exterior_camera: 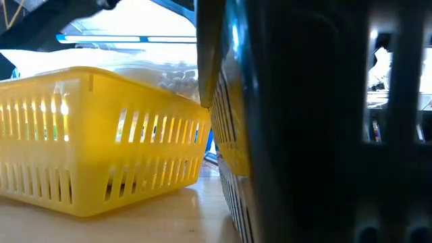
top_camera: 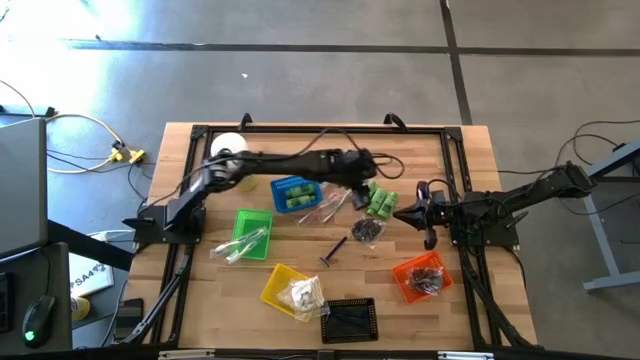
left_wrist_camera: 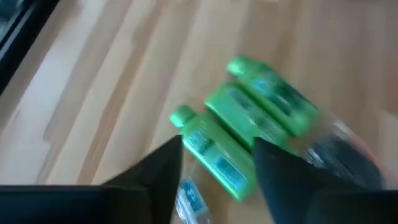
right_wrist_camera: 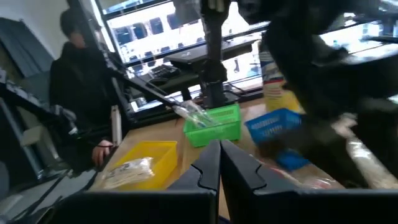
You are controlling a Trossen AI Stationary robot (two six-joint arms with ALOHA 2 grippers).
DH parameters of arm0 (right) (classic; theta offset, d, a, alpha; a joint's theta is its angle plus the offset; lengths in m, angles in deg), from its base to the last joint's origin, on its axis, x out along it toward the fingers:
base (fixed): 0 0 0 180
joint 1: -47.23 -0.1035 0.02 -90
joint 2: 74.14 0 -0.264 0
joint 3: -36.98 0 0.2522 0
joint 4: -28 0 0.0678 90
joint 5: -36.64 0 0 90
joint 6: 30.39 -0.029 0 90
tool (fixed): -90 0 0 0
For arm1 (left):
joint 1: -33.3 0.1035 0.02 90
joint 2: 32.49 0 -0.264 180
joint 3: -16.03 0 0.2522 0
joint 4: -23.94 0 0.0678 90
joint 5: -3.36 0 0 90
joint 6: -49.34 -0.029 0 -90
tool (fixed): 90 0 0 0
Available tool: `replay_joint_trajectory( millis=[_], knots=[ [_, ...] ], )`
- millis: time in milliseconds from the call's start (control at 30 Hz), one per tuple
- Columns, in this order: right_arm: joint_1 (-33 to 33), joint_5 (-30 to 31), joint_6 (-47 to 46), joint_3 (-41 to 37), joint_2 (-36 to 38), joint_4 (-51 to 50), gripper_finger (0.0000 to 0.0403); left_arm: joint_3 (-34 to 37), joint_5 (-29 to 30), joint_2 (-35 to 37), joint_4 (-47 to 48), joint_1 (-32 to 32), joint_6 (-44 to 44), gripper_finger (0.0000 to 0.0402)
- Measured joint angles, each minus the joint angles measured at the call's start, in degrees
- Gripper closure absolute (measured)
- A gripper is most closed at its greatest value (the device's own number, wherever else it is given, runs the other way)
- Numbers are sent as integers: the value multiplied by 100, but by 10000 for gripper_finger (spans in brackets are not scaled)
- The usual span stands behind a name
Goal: Pick & Place Travel size toiletries
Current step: Put the green shampoo into the blue bin
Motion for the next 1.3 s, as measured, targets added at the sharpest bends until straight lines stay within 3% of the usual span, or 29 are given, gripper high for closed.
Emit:
replay_joint_trajectory(
  millis=[167,333,533,1300],
  knots=[
    [-145,-150,4,2,-2,2,400,-1222,93,-800,885,51,635,113],
    [-238,-144,39,2,0,7,400,-1805,-31,-1300,1338,19,811,75],
    [-241,-141,50,2,0,48,400,-1982,-455,-1545,1378,81,1102,71],
    [-241,-179,46,2,0,133,400,-1964,-735,-1835,1604,214,1020,71]
  ],
)
